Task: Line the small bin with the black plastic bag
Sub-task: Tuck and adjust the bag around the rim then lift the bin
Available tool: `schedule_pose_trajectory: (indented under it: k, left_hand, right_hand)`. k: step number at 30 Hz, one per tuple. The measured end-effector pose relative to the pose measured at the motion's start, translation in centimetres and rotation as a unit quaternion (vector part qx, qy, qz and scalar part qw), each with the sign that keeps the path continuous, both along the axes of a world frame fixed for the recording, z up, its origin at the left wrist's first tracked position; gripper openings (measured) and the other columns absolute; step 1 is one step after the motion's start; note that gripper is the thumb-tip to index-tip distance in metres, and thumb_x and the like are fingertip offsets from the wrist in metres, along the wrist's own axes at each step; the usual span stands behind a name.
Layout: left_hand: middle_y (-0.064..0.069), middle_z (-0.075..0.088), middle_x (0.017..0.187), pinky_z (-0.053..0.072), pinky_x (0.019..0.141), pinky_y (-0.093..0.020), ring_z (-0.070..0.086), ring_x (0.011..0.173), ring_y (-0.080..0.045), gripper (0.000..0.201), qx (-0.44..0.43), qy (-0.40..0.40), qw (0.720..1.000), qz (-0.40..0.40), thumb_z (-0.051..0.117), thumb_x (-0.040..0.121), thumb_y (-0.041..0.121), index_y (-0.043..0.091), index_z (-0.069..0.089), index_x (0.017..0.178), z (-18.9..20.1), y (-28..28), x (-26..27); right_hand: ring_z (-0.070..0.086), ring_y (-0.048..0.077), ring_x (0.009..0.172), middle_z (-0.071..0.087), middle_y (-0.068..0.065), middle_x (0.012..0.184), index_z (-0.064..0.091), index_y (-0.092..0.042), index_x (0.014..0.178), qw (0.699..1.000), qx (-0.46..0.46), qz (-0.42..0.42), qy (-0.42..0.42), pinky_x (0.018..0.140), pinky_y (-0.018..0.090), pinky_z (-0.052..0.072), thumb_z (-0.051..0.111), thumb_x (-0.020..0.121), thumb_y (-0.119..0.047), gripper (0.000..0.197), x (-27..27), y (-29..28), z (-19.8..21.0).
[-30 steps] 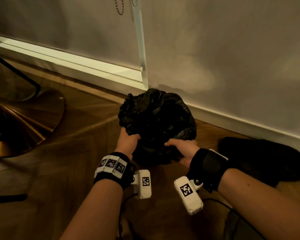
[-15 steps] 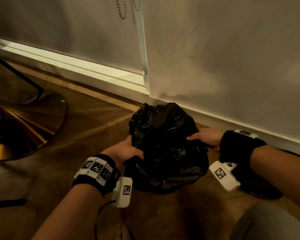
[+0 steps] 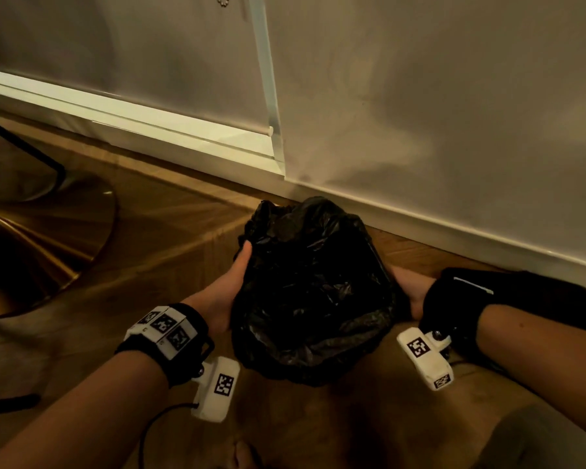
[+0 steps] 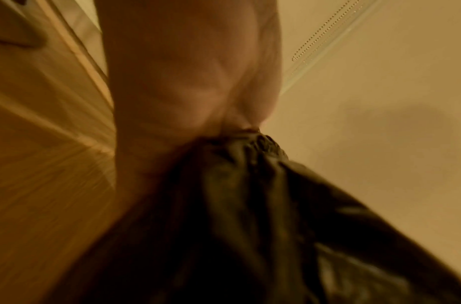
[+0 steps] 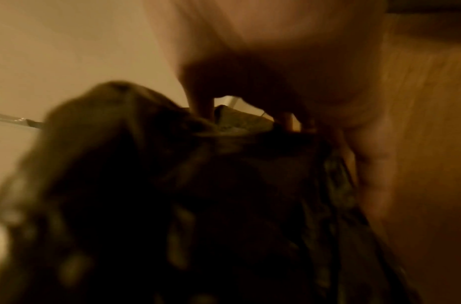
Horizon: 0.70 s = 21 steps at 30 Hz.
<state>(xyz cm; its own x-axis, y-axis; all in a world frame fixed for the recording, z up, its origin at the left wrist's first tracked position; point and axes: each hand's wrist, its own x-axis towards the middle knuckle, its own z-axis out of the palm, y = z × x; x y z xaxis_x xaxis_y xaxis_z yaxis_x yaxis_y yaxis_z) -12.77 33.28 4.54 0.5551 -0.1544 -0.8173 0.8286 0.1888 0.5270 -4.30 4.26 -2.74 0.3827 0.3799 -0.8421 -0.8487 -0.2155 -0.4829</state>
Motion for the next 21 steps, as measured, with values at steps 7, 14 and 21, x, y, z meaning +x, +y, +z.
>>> schedule_pose_trajectory:
  k: [7, 14, 21]
  left_hand:
    - [0.002, 0.062, 0.127, 0.048, 0.09, -0.036, 0.059, 0.11, -0.021, 0.078, 0.032, -0.048, 0.995, 0.082, 0.027, 0.079, 0.083, 0.034, 0.05, 0.135, -0.7, -0.4, 1.7]
    - [-0.002, 0.067, 0.103, 0.052, 0.078, -0.037, 0.063, 0.092, -0.022, 0.069, 0.118, -0.048, 0.981, 0.144, 0.039, 0.085, 0.073, 0.02, 0.058, 0.126, -0.9, -0.5, 3.6]
    - [-0.003, 0.073, 0.103, 0.053, 0.088, -0.041, 0.067, 0.099, -0.026, 0.047, 0.09, -0.027, 0.985, 0.144, 0.047, 0.092, 0.058, 0.02, 0.068, 0.11, -1.6, 0.0, 3.3]
  right_hand:
    - [0.058, 0.033, 0.118, 0.063, 0.014, 0.127, 0.062, -0.015, 0.123, 0.993, -0.031, -0.014, -0.115, 0.105, 0.053, 0.042, 0.077, 0.069, -0.044, 0.063, 2.3, 0.5, 0.2]
    - [0.065, 0.021, 0.093, 0.066, 0.008, 0.113, 0.047, -0.016, 0.138, 0.987, 0.007, -0.049, -0.154, 0.07, 0.029, 0.053, 0.045, 0.098, -0.035, 0.044, 4.1, 2.5, 1.8]
    - [0.07, 0.022, 0.065, 0.072, 0.011, 0.075, 0.066, -0.005, 0.089, 0.997, 0.026, 0.007, -0.07, 0.063, 0.031, 0.058, 0.046, 0.096, -0.012, 0.022, 3.2, 2.4, 1.6]
